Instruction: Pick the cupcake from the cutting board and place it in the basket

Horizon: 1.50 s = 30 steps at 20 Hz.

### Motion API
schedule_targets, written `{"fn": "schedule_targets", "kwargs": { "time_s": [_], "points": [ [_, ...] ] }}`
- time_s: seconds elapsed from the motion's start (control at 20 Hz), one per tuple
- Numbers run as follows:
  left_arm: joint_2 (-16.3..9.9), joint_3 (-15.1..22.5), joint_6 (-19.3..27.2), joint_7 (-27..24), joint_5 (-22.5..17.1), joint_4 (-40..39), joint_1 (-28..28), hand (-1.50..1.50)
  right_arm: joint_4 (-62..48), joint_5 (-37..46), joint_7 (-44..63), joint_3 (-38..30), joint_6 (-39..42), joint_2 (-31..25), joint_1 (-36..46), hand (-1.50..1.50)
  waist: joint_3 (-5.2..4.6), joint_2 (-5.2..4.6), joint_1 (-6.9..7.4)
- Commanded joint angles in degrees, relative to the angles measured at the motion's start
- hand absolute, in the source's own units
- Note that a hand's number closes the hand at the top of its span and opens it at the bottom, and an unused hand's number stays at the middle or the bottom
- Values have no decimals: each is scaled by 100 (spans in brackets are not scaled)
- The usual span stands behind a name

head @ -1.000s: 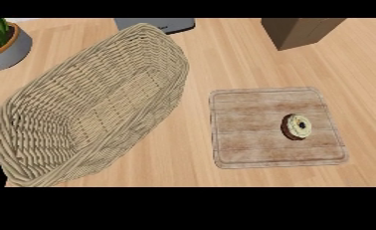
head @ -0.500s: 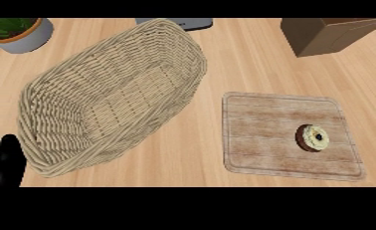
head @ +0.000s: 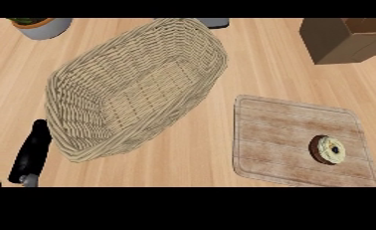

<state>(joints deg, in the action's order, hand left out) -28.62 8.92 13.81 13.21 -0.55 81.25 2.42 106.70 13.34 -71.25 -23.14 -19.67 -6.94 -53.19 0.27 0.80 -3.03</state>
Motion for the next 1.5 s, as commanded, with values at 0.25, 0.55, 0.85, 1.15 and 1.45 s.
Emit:
{"fn": "schedule_targets", "kwargs": {
  "time_s": [0.25, 0.55, 0.85, 1.15, 1.45],
  "points": [
    [-5, 109, -145, 124, 205, 130, -127, 0, -924, 12, -1384, -22, -217, 93, 765, -150, -15, -40, 238],
    [269, 168, -22, 104, 400, -261, -369, 0, -975, 90, -1152, -72, -329, 30, 1233, -150, -21, -61, 222],
    [401, 207, 24, 50, 527, -271, -338, 0, -1288, 108, -1177, -283, -389, -137, 1507, -150, -20, -56, 237],
    [293, -81, -252, -165, 368, -585, -473, 0, -1002, 384, -1046, -37, -528, 59, 1479, -150, -26, -68, 212],
    [339, 14, -348, 111, 417, -112, -298, 0, -1171, 804, -825, 148, -833, 163, 1715, -150, -22, -62, 281]
  ]
}}
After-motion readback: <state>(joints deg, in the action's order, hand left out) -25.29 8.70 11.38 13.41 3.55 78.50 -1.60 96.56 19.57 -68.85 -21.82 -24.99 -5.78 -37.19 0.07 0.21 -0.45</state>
